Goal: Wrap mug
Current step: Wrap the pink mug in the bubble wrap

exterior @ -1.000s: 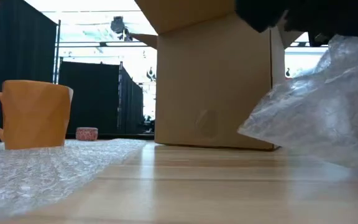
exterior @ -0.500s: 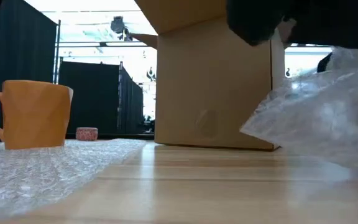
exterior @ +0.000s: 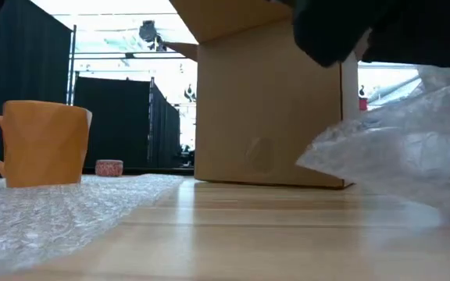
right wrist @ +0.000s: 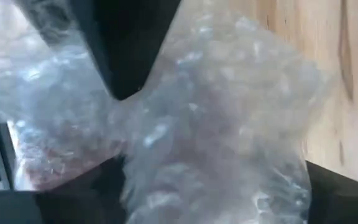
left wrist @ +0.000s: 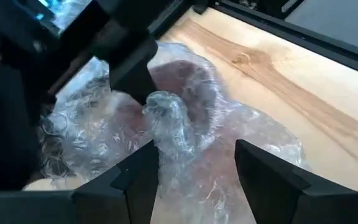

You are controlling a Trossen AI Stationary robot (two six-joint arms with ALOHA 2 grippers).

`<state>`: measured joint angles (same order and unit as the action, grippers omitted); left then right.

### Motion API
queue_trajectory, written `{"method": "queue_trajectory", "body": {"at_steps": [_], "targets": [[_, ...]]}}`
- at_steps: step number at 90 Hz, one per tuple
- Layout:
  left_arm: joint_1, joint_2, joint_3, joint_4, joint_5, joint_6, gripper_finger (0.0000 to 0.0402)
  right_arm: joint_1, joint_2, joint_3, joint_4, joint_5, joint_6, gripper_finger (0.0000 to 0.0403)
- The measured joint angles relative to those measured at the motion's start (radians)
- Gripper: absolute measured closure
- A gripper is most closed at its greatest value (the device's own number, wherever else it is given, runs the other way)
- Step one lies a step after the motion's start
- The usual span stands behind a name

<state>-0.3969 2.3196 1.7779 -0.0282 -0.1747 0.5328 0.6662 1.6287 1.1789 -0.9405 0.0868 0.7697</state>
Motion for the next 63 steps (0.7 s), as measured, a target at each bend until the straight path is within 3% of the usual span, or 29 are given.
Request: {"method": "queue_trajectory", "body": {"at_steps": [40,56,63], "targets": [[0.001,0.004,-0.001,0.0,0.009,-0.002,0.0208,0.002,-0.073,0.094,-0.05,0.108,0.018,0.0133],[0.001,0.004,-0.001,0.003,0.009,-0.003,0.0208,0.01,-0.074,0.04,0.011,0.202,0.097,0.0133],[0.0,0.004,-0.002,0.003,0.006,-0.003,0.0208,0.017,-0.072,-0.019,0.075,0.196,0.137,0.0133]]}}
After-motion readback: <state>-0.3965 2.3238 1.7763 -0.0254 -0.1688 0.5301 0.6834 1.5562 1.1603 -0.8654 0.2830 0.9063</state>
